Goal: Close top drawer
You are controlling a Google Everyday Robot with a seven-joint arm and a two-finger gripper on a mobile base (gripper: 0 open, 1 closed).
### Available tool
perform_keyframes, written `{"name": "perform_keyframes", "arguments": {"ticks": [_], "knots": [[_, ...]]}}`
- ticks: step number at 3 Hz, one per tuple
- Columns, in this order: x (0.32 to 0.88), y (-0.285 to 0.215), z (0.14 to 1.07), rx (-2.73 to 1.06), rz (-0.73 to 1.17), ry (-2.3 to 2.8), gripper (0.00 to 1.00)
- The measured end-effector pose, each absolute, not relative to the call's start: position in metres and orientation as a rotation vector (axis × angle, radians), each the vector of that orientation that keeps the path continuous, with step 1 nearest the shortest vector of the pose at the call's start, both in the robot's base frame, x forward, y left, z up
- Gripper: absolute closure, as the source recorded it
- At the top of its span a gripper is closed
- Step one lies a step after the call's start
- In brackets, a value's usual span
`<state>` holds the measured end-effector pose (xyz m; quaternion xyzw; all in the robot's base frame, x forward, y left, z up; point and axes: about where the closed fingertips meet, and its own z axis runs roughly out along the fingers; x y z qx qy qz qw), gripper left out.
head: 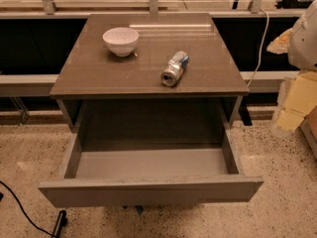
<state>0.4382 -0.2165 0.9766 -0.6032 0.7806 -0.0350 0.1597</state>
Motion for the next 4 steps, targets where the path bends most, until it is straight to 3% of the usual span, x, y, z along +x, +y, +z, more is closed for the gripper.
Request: {"name": "perform_keyframes", "arguments": {"ticks": [1,3,4], "knots": [[0.439,-0.214,0.973,-1.729,-0.090,2.225,0.00],[0.422,-0.161,0.912,-1.829,0.102,2.034,0.00],[0.401,-0.133,0.837,-1.855,0.207,1.866,0.00]]}}
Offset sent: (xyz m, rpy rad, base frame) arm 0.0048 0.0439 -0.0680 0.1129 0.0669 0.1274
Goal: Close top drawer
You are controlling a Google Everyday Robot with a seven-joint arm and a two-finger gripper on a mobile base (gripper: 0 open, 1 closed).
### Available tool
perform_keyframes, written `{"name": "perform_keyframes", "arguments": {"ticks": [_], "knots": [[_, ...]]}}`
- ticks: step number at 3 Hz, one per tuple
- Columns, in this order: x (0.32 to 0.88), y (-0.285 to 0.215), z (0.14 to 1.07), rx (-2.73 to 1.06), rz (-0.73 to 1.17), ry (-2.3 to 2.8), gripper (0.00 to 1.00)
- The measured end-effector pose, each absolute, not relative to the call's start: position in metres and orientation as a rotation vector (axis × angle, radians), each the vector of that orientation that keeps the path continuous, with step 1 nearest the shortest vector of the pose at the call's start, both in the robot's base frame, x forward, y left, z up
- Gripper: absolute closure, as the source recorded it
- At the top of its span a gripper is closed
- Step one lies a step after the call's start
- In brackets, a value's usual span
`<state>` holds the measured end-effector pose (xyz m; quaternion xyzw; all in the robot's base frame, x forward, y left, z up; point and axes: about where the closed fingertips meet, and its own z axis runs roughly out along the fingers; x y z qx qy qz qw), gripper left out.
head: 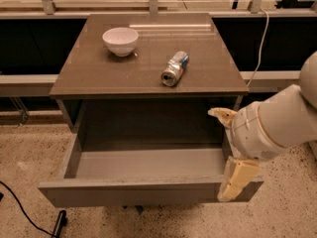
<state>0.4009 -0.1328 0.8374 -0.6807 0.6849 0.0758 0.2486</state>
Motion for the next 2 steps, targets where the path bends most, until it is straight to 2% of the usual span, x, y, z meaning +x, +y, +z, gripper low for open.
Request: {"name": "perform_keyframes", "arguments": {"ticks": [2], "knots": [[0.4064,-0.1339,0.8356,-1.857,0.164,1.846,0.00]]}}
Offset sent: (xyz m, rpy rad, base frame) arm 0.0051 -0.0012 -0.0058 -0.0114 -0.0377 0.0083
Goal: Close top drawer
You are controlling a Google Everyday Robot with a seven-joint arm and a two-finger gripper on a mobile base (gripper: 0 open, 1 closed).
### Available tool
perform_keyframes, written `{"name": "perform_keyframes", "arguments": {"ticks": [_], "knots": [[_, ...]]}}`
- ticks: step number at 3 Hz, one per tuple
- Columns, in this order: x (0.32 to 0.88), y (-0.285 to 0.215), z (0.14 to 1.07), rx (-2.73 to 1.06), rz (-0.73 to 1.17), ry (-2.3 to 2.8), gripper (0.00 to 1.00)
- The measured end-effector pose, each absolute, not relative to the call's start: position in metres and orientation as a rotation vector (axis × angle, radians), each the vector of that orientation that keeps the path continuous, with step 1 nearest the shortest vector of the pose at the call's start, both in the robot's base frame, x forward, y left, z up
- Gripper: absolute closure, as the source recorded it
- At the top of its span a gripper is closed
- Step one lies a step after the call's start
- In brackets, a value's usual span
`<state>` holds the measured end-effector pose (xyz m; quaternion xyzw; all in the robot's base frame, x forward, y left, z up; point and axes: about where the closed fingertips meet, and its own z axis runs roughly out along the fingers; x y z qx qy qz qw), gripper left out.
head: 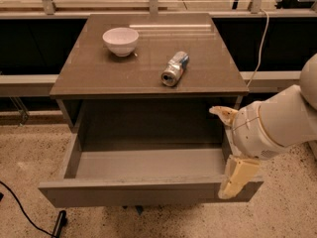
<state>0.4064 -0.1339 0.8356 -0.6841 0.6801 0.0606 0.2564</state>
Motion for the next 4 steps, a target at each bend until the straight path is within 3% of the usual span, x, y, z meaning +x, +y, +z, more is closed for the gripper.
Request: {"name": "perform_keyframes", "arguments": {"ticks": [2,4], "knots": [[0.435,-0.125,0.783,-1.924,0.103,1.853,0.05],[0.459,-0.138,0.717,-1.986,-0.018,1.896,0.00]]}}
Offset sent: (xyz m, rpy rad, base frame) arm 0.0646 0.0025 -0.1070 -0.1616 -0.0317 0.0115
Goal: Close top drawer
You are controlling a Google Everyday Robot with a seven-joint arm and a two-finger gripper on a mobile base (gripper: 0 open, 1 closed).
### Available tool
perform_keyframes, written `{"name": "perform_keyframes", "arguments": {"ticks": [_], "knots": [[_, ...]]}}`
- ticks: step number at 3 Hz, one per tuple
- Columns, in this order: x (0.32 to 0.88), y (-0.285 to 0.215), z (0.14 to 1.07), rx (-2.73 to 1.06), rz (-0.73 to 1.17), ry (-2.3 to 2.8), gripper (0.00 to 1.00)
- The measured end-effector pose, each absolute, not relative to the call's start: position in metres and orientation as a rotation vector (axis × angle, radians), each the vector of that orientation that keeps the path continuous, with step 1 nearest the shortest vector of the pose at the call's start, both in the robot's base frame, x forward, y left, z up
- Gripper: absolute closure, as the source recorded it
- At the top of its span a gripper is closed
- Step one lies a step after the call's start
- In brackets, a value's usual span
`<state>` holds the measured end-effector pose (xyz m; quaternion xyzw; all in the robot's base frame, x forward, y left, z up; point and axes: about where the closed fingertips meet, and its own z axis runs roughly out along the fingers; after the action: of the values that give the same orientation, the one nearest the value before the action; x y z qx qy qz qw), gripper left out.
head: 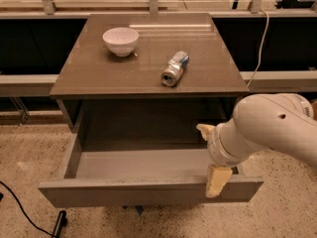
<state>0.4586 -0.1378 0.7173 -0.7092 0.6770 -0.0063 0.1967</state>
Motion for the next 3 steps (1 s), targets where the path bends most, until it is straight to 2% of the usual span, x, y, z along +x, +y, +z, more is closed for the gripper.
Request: {"name": "perform_keyframes", "arguments": {"ticks": [1,2,3], "knots": [[0.460,-0.137,0.696,-2.002,-0.004,1.913,0.15],[0.463,-0.132,0.682,-2.016,0.004,1.920,0.39],[0.468,-0.127,0.678,-2.031,0.007,1.914,0.54]]}}
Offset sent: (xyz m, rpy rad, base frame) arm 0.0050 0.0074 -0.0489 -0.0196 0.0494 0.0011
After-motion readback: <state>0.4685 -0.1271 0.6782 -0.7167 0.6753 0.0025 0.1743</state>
